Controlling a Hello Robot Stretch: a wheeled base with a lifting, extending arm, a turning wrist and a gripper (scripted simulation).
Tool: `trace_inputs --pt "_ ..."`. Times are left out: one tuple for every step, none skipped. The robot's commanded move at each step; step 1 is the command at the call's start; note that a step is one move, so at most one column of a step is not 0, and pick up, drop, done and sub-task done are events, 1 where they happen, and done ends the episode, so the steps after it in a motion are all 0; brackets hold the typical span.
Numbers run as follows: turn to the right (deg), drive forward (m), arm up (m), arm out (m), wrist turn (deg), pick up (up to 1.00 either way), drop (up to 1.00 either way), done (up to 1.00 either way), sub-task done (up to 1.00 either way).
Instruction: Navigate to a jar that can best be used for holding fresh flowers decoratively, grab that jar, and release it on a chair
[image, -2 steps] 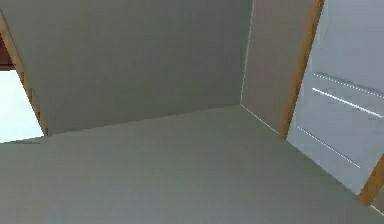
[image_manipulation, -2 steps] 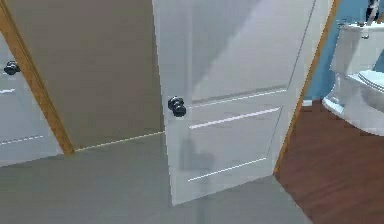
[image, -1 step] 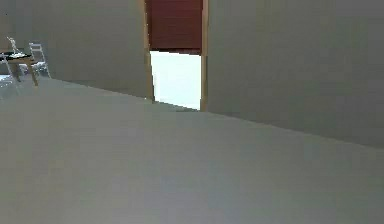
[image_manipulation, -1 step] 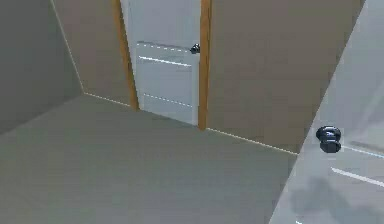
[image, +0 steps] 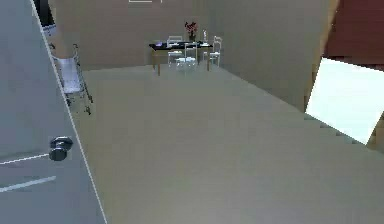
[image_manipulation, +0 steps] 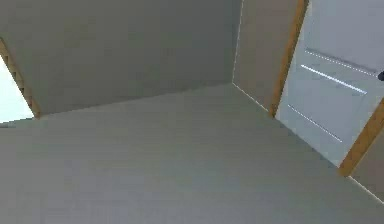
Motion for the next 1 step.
trace_inputs --pt "0.0 1.0 0.0 0.0 0.0 0.0 0.0 0.0 0.0"
